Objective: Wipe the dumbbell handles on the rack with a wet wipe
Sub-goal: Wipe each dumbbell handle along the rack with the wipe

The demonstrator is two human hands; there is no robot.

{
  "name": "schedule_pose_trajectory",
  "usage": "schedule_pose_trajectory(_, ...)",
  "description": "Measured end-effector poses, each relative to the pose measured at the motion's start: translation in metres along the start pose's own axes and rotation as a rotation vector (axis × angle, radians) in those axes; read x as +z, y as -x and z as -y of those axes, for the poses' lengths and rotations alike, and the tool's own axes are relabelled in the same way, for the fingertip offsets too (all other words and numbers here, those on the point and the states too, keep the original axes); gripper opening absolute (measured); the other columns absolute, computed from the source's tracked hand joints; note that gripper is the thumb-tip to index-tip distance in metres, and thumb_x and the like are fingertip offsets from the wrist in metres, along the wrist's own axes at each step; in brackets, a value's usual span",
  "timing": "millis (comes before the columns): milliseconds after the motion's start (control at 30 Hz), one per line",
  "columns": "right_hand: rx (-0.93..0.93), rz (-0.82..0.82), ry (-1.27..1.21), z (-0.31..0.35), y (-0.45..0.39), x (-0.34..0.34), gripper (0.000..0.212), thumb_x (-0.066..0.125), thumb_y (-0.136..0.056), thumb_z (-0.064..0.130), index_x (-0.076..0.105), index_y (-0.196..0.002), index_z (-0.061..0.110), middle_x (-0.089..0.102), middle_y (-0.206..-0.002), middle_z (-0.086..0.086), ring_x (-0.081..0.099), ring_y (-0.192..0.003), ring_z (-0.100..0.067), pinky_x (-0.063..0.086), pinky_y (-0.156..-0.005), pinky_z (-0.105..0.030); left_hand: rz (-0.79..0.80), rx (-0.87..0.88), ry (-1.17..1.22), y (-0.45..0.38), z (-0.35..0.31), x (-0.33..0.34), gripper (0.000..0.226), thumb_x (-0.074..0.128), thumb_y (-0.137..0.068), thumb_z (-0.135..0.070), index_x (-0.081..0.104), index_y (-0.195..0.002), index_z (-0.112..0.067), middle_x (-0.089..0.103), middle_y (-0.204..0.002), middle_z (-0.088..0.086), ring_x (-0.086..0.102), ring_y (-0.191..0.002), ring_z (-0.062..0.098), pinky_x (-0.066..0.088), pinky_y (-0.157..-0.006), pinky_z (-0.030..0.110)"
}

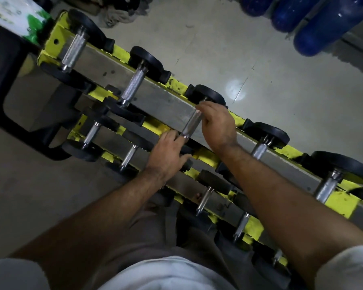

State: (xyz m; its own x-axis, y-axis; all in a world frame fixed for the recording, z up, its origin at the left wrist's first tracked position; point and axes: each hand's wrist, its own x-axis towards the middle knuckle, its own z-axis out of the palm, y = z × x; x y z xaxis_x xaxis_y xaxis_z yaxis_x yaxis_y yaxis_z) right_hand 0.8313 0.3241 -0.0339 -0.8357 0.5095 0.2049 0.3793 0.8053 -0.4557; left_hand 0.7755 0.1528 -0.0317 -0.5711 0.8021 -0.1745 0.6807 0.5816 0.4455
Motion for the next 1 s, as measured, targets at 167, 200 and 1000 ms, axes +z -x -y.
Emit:
schedule_pose_trajectory(167, -0.387, 0.033, 0.083, -0.031, 0.0, 0.029, 0.027, 0.071, -0.086, 0.002, 0.073, -0.113, 0.005, 0.07, -0.123, -0.012, 0.064, -0.118, -0.03, 0.053, -0.101, -0.047, -0.036, -0.032, 0.019, -0.002, -0.001, 0.004, 0.046, 0.076, -0.081, -0.042, 0.062, -0.115, -0.013, 0.051, -0.117, 0.004, 0.043, -0.117, 0.019, 0.05, -0.094, 0.034)
schedule_pose_trajectory(200, -0.433, 0.057, 0.096, -0.04, 0.004, 0.031, 0.033, 0.07, -0.085, -0.002, 0.071, -0.117, 0.003, 0.068, -0.127, -0.014, 0.062, -0.123, -0.031, 0.051, -0.103, -0.047, -0.036, -0.032, 0.01, -0.002, -0.002, 0.005, 0.047, 0.076, -0.081, -0.042, 0.062, -0.114, -0.012, 0.052, -0.117, 0.004, 0.043, -0.116, 0.019, 0.05, -0.093, 0.035)
schedule_pose_trajectory(1000, -0.6, 0.258, 0.042, -0.062, 0.02, 0.049, 0.052, 0.035, -0.101, 0.015, 0.034, -0.152, 0.002, 0.035, -0.158, -0.019, 0.029, -0.149, -0.034, 0.019, -0.123, -0.048, -0.16, -0.147, 0.262, 0.006, -0.001, 0.011, 0.039, 0.079, -0.081, -0.032, 0.066, -0.111, -0.01, 0.059, -0.124, 0.004, 0.052, -0.123, 0.018, 0.042, -0.097, 0.025)
